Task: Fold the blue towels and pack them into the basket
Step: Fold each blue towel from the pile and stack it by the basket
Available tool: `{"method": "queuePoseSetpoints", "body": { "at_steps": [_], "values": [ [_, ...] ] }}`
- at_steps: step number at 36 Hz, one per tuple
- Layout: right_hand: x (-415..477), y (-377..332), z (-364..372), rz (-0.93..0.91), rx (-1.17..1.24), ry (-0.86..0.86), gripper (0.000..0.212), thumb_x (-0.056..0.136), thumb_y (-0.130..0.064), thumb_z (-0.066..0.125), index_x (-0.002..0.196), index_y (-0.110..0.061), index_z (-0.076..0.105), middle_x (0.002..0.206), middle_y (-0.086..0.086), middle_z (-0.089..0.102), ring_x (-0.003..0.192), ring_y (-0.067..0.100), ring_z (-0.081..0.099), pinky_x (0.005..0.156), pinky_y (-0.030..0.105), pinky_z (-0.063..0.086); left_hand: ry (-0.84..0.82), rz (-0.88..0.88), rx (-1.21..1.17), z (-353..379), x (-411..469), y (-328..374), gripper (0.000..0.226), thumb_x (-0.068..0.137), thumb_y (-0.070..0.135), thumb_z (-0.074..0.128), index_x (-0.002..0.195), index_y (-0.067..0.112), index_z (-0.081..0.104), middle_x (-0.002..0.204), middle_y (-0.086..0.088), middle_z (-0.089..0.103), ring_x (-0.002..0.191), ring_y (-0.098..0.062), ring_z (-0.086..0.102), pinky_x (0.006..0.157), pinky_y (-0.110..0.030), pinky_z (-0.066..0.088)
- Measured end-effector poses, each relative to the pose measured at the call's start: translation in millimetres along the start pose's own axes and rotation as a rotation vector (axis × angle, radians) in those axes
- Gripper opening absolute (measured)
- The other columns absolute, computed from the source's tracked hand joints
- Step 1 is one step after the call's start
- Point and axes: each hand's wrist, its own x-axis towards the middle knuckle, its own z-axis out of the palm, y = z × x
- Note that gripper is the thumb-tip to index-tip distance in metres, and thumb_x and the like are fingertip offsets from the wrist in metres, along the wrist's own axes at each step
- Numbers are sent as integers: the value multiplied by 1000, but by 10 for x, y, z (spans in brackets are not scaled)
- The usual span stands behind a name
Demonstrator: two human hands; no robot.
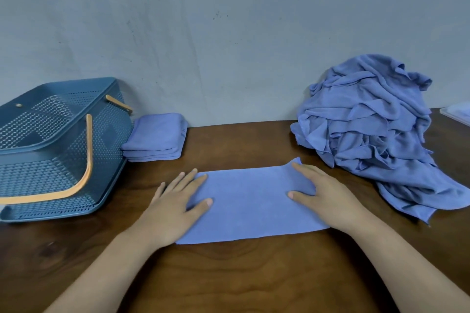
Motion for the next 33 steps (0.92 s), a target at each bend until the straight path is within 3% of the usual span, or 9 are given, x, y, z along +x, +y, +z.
{"method": "queuePoseSetpoints", "body": {
  "at_steps": [3,8,10,18,22,24,28,32,33],
  "values": [
    [-18,-18,5,19,113,2,74,93,-56,72,159,-48,38,154,-36,32,143,-7,33,116,27,32,69,43,-78,-32,-136,-221,72,97,79,35,163,51,25,169,35,6,156,11,-5,130,-28,3],
    [-4,-100,-6,117,323,64,57,95,-32,77,147,-44,57,136,-24,61,127,0,58,113,34,46,125,97,-110,-2,-161,-213,56,102,69,44,154,51,42,166,36,20,155,13,3,130,-31,9],
    [10,-136,-14,127,304,81,52,96,-27,75,144,-42,61,135,-19,65,125,3,61,113,39,48,119,104,-112,5,-138,-227,53,103,67,43,153,52,43,165,35,22,154,13,7,131,-36,9],
    [37,-603,-236,101,128,123,52,99,-24,70,146,-40,59,137,-16,63,123,5,58,97,27,45,147,115,-224,-19,-107,-275,52,101,63,50,152,52,42,159,37,29,149,11,24,131,-37,7],
    [47,-1007,-268,102,62,88,50,98,-26,69,140,-50,59,108,10,72,101,25,68,90,47,53,147,126,-222,-33,-93,-269,56,102,62,49,155,48,39,161,31,33,150,5,26,132,-39,8],
    [50,-1258,-239,89,63,46,51,98,-25,68,141,-50,59,108,18,71,100,31,67,84,46,53,151,116,-244,-29,-89,-275,59,101,62,50,156,46,36,159,28,38,150,3,29,132,-40,9],
    [109,-1677,-59,69,81,-26,52,99,-19,66,145,-43,59,110,4,72,103,15,67,84,26,47,165,93,-297,-41,-127,-279,64,101,58,54,159,45,31,153,28,41,145,2,29,132,-39,12],
    [181,-1873,323,76,125,-80,44,96,-14,65,138,-28,66,129,6,68,120,23,63,103,39,52,174,63,-378,-56,-124,-288,66,104,46,57,161,46,24,151,32,42,137,8,22,130,-37,14],
    [194,-1883,450,79,155,-94,47,97,-14,65,140,-31,64,128,-1,70,119,18,65,99,32,53,175,52,-403,-47,-109,-304,66,104,45,57,161,47,22,151,33,43,142,3,24,130,-37,16]
  ]
}}
